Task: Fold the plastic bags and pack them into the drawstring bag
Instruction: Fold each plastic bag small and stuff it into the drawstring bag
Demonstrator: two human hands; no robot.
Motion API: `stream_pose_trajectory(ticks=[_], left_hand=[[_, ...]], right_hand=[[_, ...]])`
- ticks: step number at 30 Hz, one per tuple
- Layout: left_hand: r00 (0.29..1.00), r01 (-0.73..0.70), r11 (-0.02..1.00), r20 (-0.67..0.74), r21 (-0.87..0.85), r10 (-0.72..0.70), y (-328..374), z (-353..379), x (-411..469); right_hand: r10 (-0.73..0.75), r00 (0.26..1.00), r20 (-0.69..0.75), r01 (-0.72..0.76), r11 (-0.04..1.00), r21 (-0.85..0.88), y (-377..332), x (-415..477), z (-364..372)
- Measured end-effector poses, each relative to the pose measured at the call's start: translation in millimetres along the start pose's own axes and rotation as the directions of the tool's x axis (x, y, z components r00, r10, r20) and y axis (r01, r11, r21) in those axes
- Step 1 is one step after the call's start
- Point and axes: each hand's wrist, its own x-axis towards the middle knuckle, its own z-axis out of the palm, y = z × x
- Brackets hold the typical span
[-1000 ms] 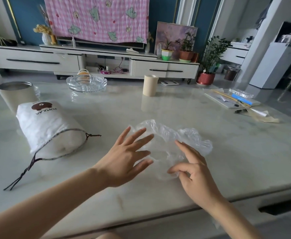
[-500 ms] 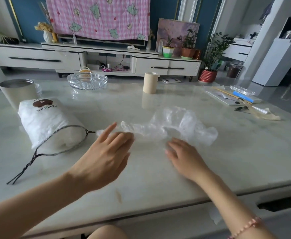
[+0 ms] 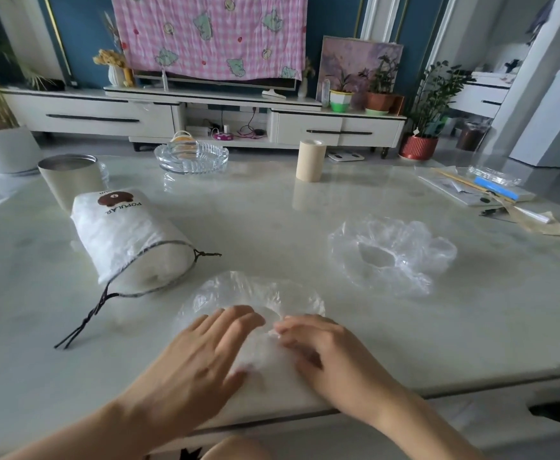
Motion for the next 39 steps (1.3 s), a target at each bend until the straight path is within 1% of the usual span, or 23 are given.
stream_pose_trajectory(ticks=[2, 4, 9, 12, 14, 16, 18, 20, 22, 23, 24, 26, 27, 28, 29, 31, 33, 34, 36, 38, 39], left_hand=[[0.997, 0.076, 0.997, 0.028, 0.002, -0.076, -11, -1, -7], [0.994, 0.107, 0.994, 0.039, -0.004, -0.107, -19, 0, -14], [0.996, 0.072, 0.997, 0.057, 0.031, -0.074, -33, 1, -13], [0.997, 0.048, 0.998, 0.058, 0.05, -0.05, -38, -2, -6], [0.998, 0.037, 0.999, 0.053, 0.003, -0.037, -37, -6, -2], [0.996, 0.052, 0.997, 0.077, -0.065, -0.047, -33, -9, -4], [0.993, 0.097, 0.99, 0.081, -0.099, -0.089, -30, -11, -5], [0.987, 0.159, 0.979, 0.003, -0.125, -0.16, -29, -8, -4], [0.961, 0.258, 0.95, -0.053, -0.176, -0.271, -31, -2, 0], [0.936, 0.325, 0.924, -0.067, -0.202, -0.344, -31, 1, 5], [0.897, 0.411, 0.881, -0.068, -0.234, -0.436, -32, 5, 10], [0.77, 0.608, 0.737, -0.007, -0.295, -0.638, -33, 9, 22], [0.711, 0.68, 0.675, 0.033, -0.286, -0.703, -33, 11, 27], [0.68, 0.719, 0.651, 0.051, -0.243, -0.732, -32, 14, 31], [0.673, 0.732, 0.657, 0.045, -0.178, -0.738, -30, 15, 34], [0.691, 0.723, 0.69, 0.027, -0.043, -0.722, -26, 14, 37], [0.728, 0.678, 0.726, 0.033, 0.114, -0.685, -24, 14, 35], [0.736, 0.665, 0.73, 0.028, 0.154, -0.676, -23, 14, 34], [0.732, 0.673, 0.725, 0.011, 0.146, -0.682, -23, 13, 33], [0.71, 0.703, 0.71, 0.012, 0.037, -0.704, -24, 16, 34], [0.684, 0.729, 0.683, 0.019, -0.04, -0.729, -26, 16, 36]], right_hand=[[0.027, 1.0, -0.01, -0.027, 1.0, 0.0, 2, 0, 0], [0.048, 0.998, -0.026, -0.048, 0.999, 0.022, 3, 1, -1], [0.099, 0.995, 0.003, -0.098, 0.98, 0.176, 5, 6, -7], [0.136, 0.99, 0.028, -0.139, 0.967, 0.215, 6, 5, -12], [0.168, 0.984, 0.058, -0.177, 0.961, 0.212, 6, 4, -18], [0.196, 0.978, 0.07, -0.207, 0.956, 0.207, 6, 4, -22], [0.219, 0.974, 0.052, -0.225, 0.949, 0.223, 7, 8, -22], [0.285, 0.958, 0.024, -0.279, 0.916, 0.29, 9, 15, -17], [0.388, 0.92, -0.06, -0.352, 0.883, 0.309, 14, 24, -8], [0.433, 0.894, -0.117, -0.39, 0.879, 0.275, 15, 30, -6], [0.472, 0.866, -0.167, -0.438, 0.875, 0.206, 16, 35, -3], [0.523, 0.814, -0.253, -0.535, 0.844, 0.023, 14, 43, 0], [0.531, 0.8, -0.28, -0.567, 0.822, -0.06, 12, 45, 2], [0.518, 0.799, -0.305, -0.576, 0.805, -0.142, 10, 46, 3], [0.489, 0.813, -0.317, -0.565, 0.794, -0.224, 9, 46, 4], [0.451, 0.832, -0.324, -0.546, 0.768, -0.334, 9, 47, 5], [0.442, 0.825, -0.352, -0.56, 0.722, -0.408, 12, 44, 5], [0.424, 0.821, -0.381, -0.562, 0.715, -0.416, 15, 43, 5], [0.361, 0.82, -0.444, -0.548, 0.719, -0.427, 26, 36, 4], [0.337, 0.806, -0.486, -0.557, 0.71, -0.432, 33, 28, -1], [0.363, 0.803, -0.473, -0.563, 0.722, -0.401, 35, 25, -4]])
